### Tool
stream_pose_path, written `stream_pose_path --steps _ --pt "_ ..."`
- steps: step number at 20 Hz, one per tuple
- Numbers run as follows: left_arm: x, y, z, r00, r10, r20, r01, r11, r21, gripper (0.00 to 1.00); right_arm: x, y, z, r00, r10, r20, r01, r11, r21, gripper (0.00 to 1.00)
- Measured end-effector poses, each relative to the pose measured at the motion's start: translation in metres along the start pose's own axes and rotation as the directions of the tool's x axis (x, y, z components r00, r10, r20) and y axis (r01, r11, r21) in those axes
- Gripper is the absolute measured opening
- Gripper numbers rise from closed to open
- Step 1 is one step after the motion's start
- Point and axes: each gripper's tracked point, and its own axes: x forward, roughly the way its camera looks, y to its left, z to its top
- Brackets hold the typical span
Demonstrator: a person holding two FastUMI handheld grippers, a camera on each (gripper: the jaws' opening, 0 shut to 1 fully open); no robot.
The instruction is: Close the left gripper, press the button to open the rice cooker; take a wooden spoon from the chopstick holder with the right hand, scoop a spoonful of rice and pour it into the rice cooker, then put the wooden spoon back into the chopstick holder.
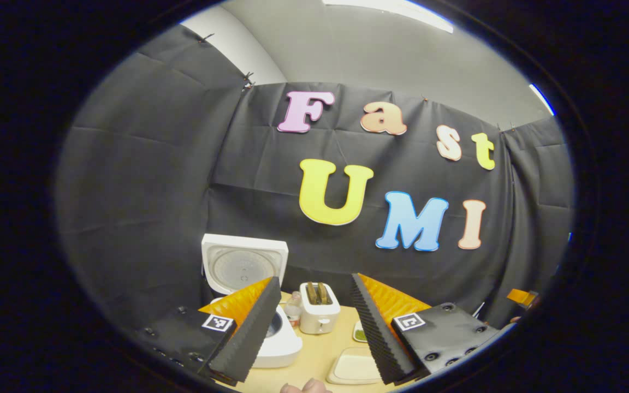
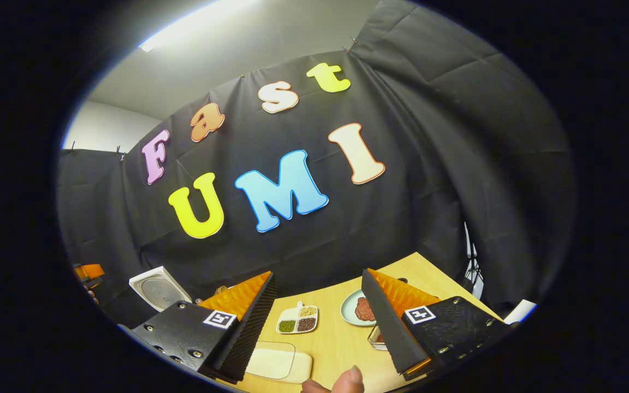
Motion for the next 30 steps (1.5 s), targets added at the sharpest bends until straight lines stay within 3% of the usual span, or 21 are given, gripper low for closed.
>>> stream_pose_path --steps 7,12,17,21,25,27,30 --pt "0.126 0.071 0.019 0.997 0.065 0.047 -0.066 0.998 0.002 0.89 -0.050 0.087 -0.021 1.000 0.005 -0.022 -0.007 0.997 -0.081 0.96" --pt "0.215 0.113 -0.001 0.987 0.159 0.014 -0.159 0.987 0.016 0.89 -0.066 0.107 -0.036 0.996 -0.025 -0.087 0.017 0.996 -0.092 0.96" --pt "0.279 0.156 0.008 0.968 0.250 0.037 -0.250 0.968 0.002 0.90 -0.072 0.113 -0.054 0.989 -0.042 -0.140 0.018 0.986 -0.168 0.96" --pt "0.329 0.173 -0.014 0.964 0.264 -0.042 -0.263 0.965 0.018 0.89 -0.075 0.119 -0.063 0.984 -0.046 -0.172 0.011 0.981 -0.195 0.96" --pt "0.356 0.168 -0.040 0.956 0.272 -0.107 -0.257 0.956 0.140 0.91 -0.073 0.120 -0.072 0.978 -0.049 -0.202 0.010 0.981 -0.192 0.96" --pt "0.359 0.170 -0.060 0.945 0.277 -0.173 -0.249 0.954 0.168 0.91 -0.072 0.121 -0.077 0.975 -0.048 -0.219 0.007 0.983 -0.184 0.96" --pt "0.357 0.167 -0.052 0.951 0.271 -0.151 -0.247 0.956 0.161 0.92 -0.071 0.125 -0.082 0.973 -0.043 -0.227 -0.004 0.979 -0.206 0.96"
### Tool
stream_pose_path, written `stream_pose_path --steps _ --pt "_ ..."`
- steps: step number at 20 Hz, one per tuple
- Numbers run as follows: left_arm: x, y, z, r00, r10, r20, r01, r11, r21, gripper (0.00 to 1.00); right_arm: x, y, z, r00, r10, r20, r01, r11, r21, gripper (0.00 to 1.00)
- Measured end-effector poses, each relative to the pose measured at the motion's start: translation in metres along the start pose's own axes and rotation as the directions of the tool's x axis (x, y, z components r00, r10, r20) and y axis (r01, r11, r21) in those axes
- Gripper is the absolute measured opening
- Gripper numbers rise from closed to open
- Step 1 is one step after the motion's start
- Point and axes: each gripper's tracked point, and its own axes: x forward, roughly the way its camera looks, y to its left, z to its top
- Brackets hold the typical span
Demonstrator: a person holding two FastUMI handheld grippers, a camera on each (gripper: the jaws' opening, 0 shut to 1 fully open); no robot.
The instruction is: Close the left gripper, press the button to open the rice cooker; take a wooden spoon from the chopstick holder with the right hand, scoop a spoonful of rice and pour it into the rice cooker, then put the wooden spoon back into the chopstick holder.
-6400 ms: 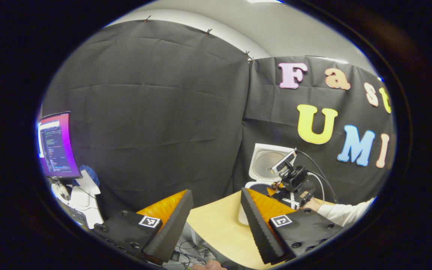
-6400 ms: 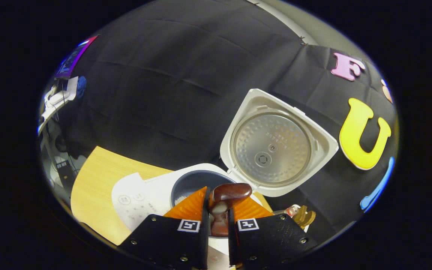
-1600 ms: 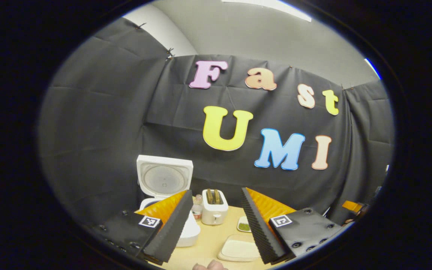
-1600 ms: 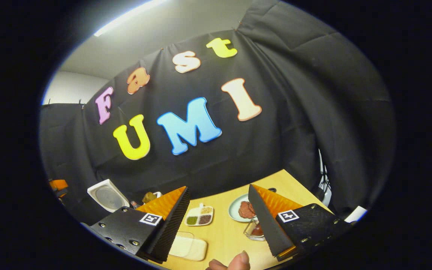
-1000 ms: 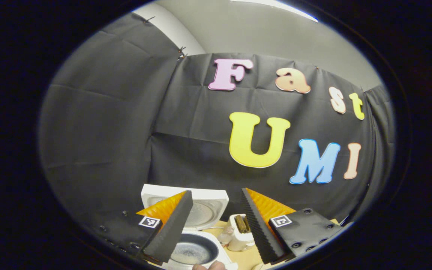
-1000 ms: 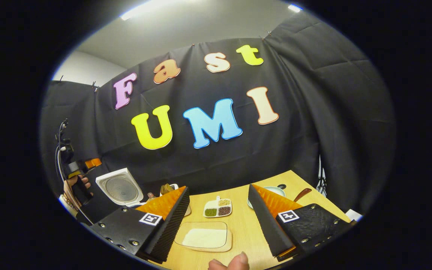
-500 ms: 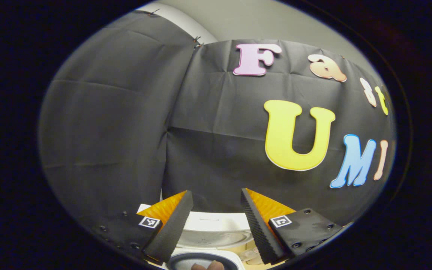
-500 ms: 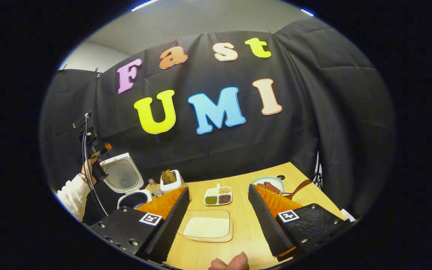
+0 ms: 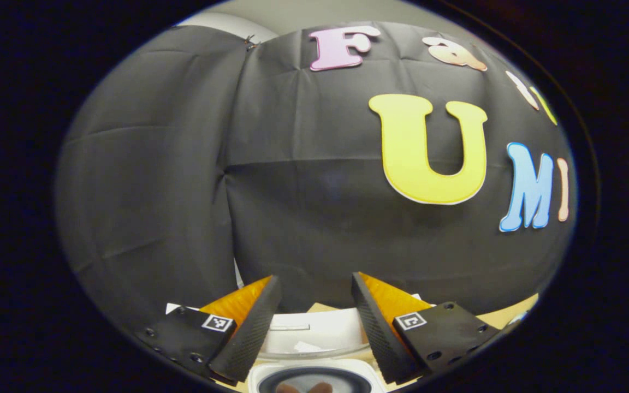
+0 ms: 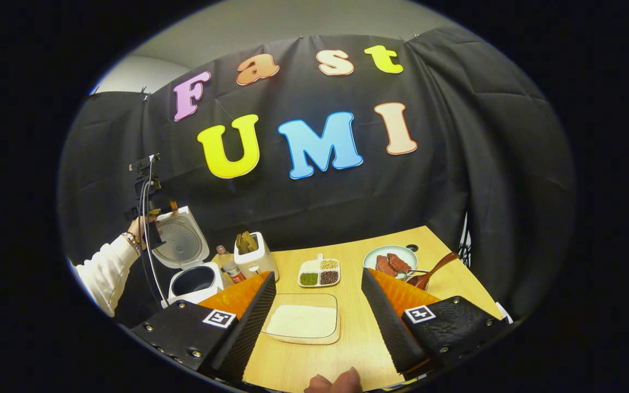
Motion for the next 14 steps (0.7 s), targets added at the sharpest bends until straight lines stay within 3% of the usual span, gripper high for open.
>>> stream_pose_path --steps 8,14 --pt "-0.071 -0.013 -0.032 0.999 -0.040 0.019 0.040 0.999 0.013 0.92 0.006 0.019 -0.009 0.998 0.045 -0.041 -0.044 0.999 0.014 0.97" --pt "-0.145 -0.030 -0.111 0.998 -0.045 -0.036 0.046 0.998 0.033 0.92 0.008 0.028 -0.018 0.995 0.072 -0.066 -0.071 0.997 0.010 0.97"
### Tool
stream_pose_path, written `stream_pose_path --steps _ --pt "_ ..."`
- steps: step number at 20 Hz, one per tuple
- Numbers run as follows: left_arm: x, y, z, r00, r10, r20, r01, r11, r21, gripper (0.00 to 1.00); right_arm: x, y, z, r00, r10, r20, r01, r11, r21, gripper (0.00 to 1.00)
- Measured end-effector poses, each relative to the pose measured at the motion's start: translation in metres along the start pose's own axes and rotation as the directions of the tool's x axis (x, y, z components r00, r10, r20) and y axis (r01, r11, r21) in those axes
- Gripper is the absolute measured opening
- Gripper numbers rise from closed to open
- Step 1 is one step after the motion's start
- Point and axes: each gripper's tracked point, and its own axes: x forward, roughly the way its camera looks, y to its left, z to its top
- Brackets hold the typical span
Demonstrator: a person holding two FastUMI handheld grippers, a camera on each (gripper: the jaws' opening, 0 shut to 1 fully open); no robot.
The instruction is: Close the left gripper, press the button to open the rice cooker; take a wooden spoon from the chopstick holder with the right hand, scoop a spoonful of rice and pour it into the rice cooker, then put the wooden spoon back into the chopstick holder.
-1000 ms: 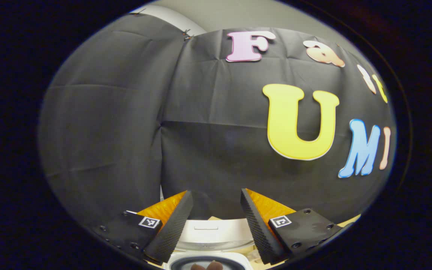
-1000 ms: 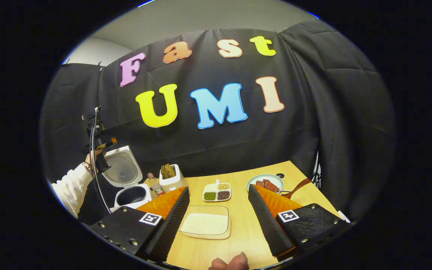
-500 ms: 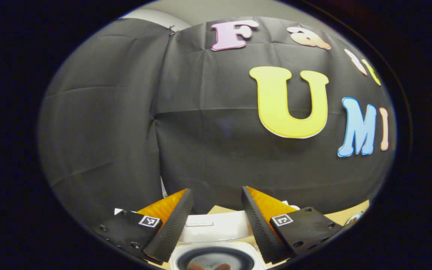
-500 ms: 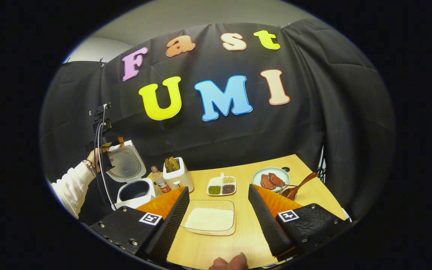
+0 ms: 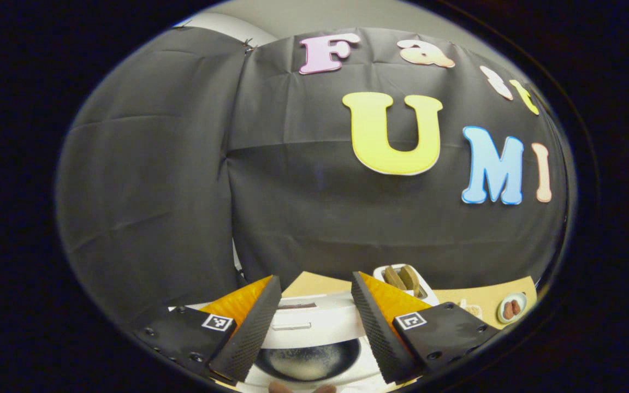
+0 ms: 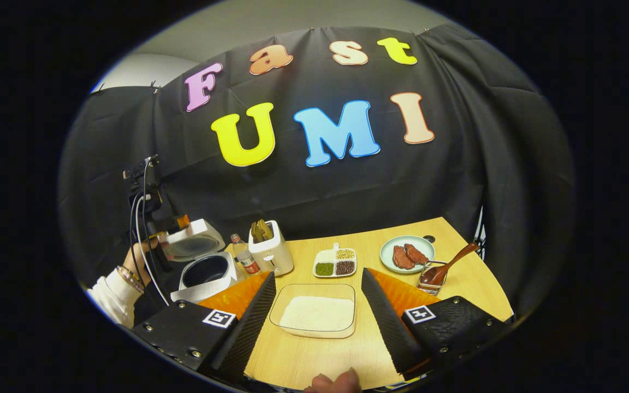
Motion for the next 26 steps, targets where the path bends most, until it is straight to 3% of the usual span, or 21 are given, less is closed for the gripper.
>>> stream_pose_path --steps 4,9,10,18,20,23,26 --pt "-0.019 0.017 -0.087 0.988 0.046 -0.148 -0.054 0.997 -0.056 0.92 0.000 -0.001 -0.014 0.999 -0.002 -0.032 0.002 1.000 0.006 0.97" --pt "-0.025 -0.005 -0.162 0.971 0.056 -0.233 -0.056 0.998 0.004 0.92 0.002 0.007 -0.027 0.998 0.016 -0.067 -0.015 1.000 0.012 0.97" --pt "-0.019 -0.004 -0.156 0.981 0.057 -0.186 -0.059 0.998 -0.004 0.93 0.001 0.009 -0.027 0.997 0.017 -0.069 -0.017 1.000 0.006 0.96" --pt "-0.027 -0.005 -0.154 0.966 0.031 -0.258 -0.039 0.999 -0.025 0.95 -0.006 0.001 -0.022 0.999 0.011 -0.038 -0.010 1.000 0.007 0.96" --pt "-0.034 -0.004 -0.140 0.968 0.018 -0.249 -0.035 0.997 -0.068 1.00 -0.008 -0.005 -0.021 0.999 0.002 -0.039 -0.001 1.000 0.014 0.97" --pt "-0.050 0.000 -0.109 0.984 0.008 -0.179 -0.019 0.998 -0.061 0.98 -0.012 -0.014 -0.012 1.000 -0.002 -0.016 0.002 1.000 0.001 0.97" --pt "-0.070 -0.002 -0.101 0.980 0.004 -0.198 -0.015 0.999 -0.052 0.97 -0.015 -0.018 0.000 1.000 0.026 0.005 -0.026 1.000 0.009 0.96"
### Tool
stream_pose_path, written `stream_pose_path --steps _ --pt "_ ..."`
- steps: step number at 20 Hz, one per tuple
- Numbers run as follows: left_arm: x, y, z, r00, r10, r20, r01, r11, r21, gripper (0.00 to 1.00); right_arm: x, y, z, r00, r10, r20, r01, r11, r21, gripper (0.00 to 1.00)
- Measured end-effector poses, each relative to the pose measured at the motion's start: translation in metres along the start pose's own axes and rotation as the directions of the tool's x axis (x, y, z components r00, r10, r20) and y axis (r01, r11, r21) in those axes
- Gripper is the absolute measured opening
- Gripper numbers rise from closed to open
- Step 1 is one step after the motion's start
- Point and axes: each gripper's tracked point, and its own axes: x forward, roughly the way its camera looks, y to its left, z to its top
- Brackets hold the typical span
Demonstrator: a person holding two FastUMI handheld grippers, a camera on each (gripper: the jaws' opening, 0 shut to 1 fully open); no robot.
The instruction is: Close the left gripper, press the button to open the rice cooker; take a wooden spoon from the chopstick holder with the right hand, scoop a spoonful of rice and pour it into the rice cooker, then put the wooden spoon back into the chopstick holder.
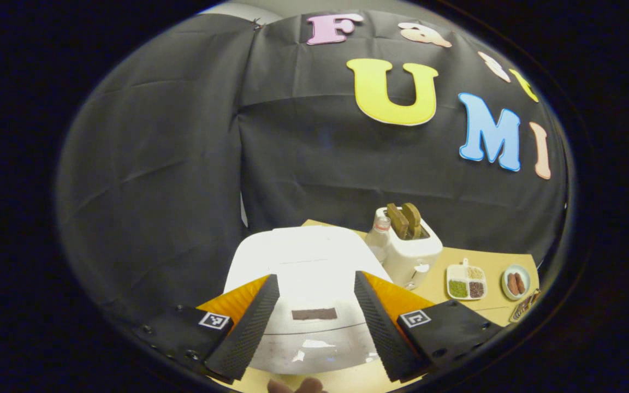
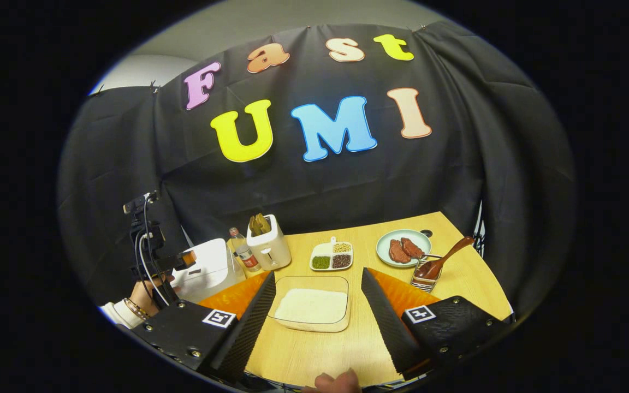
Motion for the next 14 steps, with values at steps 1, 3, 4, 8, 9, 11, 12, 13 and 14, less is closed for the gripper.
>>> stream_pose_path --steps 1,3,4,8,9,11,12,13,14 --pt "-0.013 -0.003 0.010 1.000 -0.003 0.014 0.004 1.000 -0.022 0.97 -0.002 -0.002 0.006 1.000 0.009 0.012 -0.009 1.000 -0.005 0.96" --pt "-0.048 -0.017 0.029 0.998 -0.020 0.055 0.021 0.999 -0.032 0.97 -0.007 -0.010 0.019 0.999 0.030 0.046 -0.029 0.999 -0.024 0.96" --pt "-0.069 -0.017 0.041 0.997 -0.026 0.078 0.028 0.999 -0.020 0.94 -0.009 -0.014 0.025 0.997 0.041 0.059 -0.040 0.999 -0.032 0.97" --pt "-0.140 -0.053 0.078 0.986 -0.020 0.163 0.014 0.999 0.038 0.93 -0.024 -0.036 0.042 0.991 0.111 0.079 -0.110 0.994 -0.018 0.96" --pt "-0.161 -0.064 0.079 0.988 -0.025 0.151 0.021 0.999 0.031 0.93 -0.030 -0.045 0.047 0.990 0.119 0.080 -0.118 0.993 -0.017 0.96" --pt "-0.208 -0.091 0.116 0.968 -0.068 0.241 0.069 0.998 0.003 0.95 -0.040 -0.065 0.069 0.986 0.105 0.130 -0.099 0.994 -0.049 0.96" --pt "-0.233 -0.108 0.126 0.960 -0.084 0.267 0.081 0.996 0.020 0.94 -0.043 -0.076 0.076 0.985 0.093 0.143 -0.084 0.994 -0.067 0.96" --pt "-0.262 -0.117 0.133 0.949 -0.104 0.296 0.096 0.995 0.041 0.94 -0.047 -0.082 0.080 0.984 0.091 0.151 -0.079 0.993 -0.082 0.96" --pt "-0.290 -0.133 0.141 0.934 -0.145 0.327 0.134 0.989 0.055 0.94 -0.050 -0.088 0.087 0.983 0.084 0.161 -0.070 0.993 -0.093 0.96"
